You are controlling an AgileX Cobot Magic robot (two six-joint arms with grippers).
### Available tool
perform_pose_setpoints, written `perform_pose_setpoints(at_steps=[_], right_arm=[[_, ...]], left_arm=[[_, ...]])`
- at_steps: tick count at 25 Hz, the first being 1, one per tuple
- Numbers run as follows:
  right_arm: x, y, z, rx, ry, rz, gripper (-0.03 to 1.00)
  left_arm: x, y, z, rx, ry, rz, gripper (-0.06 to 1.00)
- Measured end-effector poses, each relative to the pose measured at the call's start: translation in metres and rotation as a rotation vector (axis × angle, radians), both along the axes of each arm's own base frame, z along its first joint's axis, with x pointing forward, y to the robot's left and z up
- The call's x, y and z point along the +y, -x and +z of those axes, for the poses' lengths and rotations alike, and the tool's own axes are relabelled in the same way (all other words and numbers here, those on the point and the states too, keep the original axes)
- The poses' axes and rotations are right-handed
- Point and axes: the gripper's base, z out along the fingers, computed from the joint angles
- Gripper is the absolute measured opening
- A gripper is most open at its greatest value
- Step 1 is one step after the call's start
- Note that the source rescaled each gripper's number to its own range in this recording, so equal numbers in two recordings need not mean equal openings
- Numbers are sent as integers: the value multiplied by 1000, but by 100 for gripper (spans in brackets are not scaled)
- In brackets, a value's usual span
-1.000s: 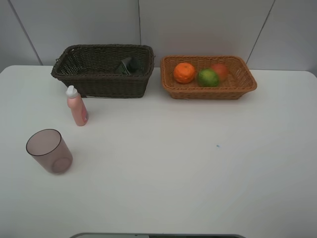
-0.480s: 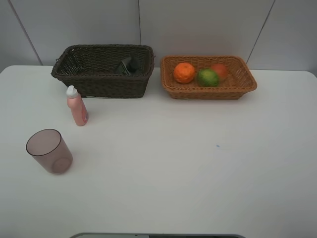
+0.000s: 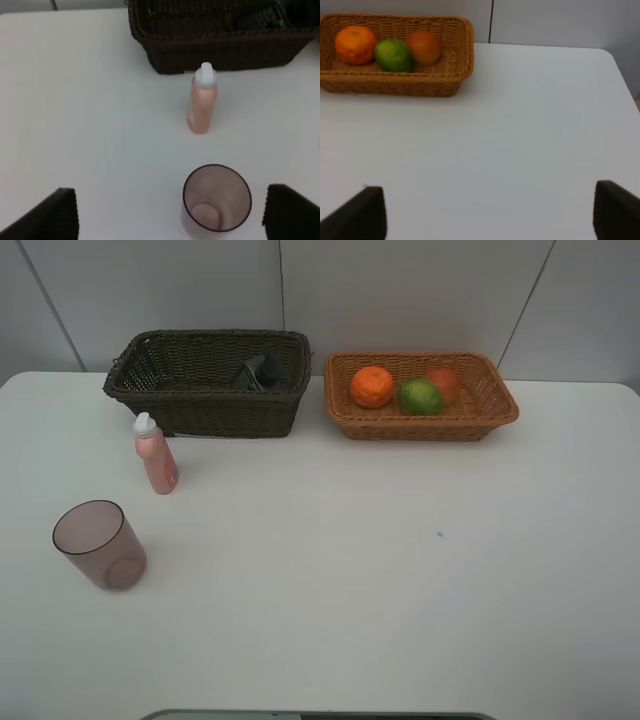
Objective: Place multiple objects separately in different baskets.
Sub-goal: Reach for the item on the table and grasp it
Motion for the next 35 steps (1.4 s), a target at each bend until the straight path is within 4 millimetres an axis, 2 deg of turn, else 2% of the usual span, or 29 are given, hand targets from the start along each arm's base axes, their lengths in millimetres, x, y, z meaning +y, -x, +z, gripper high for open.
perform_pose_setpoints(at_steps=[5,12,20,23,27,31,35], right_arm=[[0,0,0,0,0,0,79],[0,0,0,0,0,0,79],[0,0,0,0,0,0,79],[0,0,0,0,0,0,79],[0,0,0,0,0,0,79],[0,0,0,0,0,0,79],[0,0,0,0,0,0,79]], left_arm=[[-2,-61,-7,192,-5,1,95],[-7,-128,-33,399,-15,-10,95],[-44,-202,-60,512,-7,-49,95],[-59,-220,-74,533,-16,-57,95],[-72,-234,-95,540,-9,-45,95],[-74,-241,-109,558,-5,-11,95],[-73,-245,-115,551,-27,-12,95]])
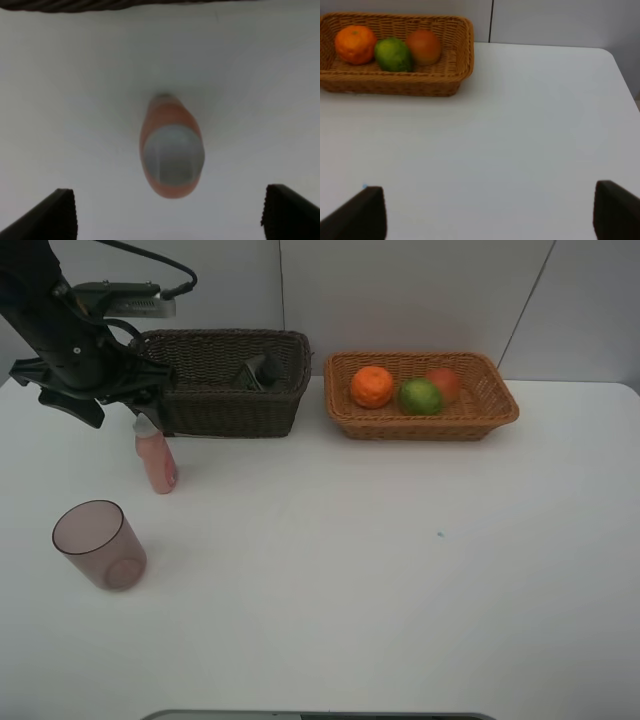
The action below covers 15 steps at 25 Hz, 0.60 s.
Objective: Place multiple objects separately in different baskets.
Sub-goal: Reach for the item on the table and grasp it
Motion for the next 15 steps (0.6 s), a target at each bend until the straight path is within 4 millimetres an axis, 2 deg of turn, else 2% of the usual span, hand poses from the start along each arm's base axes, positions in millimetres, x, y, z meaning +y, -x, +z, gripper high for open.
perform_pose_setpoints(at_steps=[4,10,15], right_arm=[[0,0,0,0,0,0,79],[0,0,0,0,0,0,79],[0,0,0,0,1,0,79]], left_arm=[[-1,-6,-10,-9,3,5,95],[-4,-15,-39,30,-3,12,95],[-5,-19,-51,30,-1,15,95]])
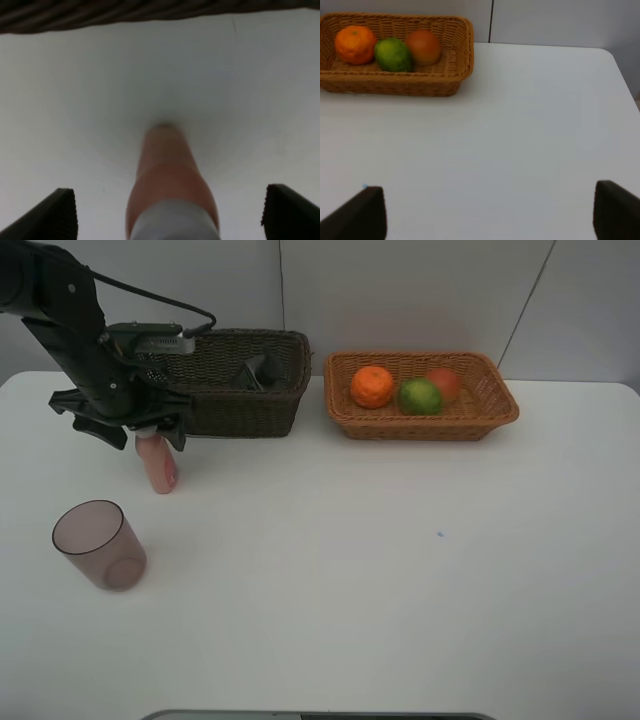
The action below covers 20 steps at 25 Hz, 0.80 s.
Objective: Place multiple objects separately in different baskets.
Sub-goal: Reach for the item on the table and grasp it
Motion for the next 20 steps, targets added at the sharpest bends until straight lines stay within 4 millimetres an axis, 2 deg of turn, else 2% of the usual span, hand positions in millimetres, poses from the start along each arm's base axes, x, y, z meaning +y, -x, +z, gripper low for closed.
perform_pose_setpoints(at_steps=[5,7,9,12,20], right_arm=[[0,0,0,0,0,0,79],[0,0,0,0,0,0,79],[0,0,0,0,0,0,79],[0,0,0,0,0,0,79],[0,0,0,0,0,0,79]], left_arm=[[0,-1,-2,-7,4,3,95],[0,-1,-4,0,2,4,88],[0,-2,-7,8,0,4,73],[-1,-2,-8,10,0,4,38],[-1,-2,-8,10,0,4,39]])
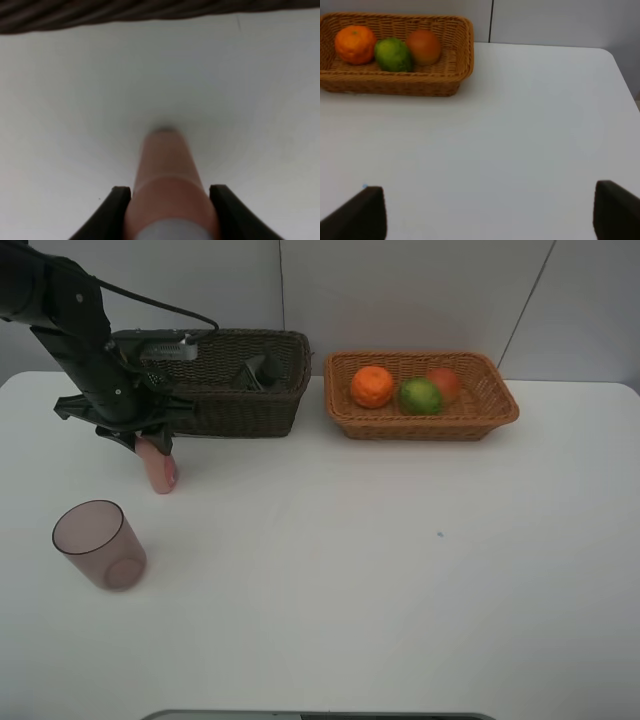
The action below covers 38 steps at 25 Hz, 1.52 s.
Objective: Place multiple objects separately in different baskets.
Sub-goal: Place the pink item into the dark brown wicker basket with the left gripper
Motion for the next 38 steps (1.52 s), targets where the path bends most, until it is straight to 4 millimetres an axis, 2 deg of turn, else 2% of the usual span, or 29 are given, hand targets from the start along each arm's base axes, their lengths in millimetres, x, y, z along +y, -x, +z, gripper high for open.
perform_pose_setpoints(at_steps=[15,19,23,28,31,38], right_arm=[[0,0,0,0,0,0,79],[0,0,0,0,0,0,79],[0,0,0,0,0,0,79],[0,0,0,0,0,0,79],[0,0,0,0,0,0,79],[0,0,0,0,0,0,79]], left_arm=[[0,-1,4,2,0,2,39],[1,4,39,-17,3,5,39],[5,18,79,-45,8,7,39],[11,31,110,-91,-5,20,39],[13,28,125,-102,-33,25,39],[9,5,169,-237,-12,40,39]])
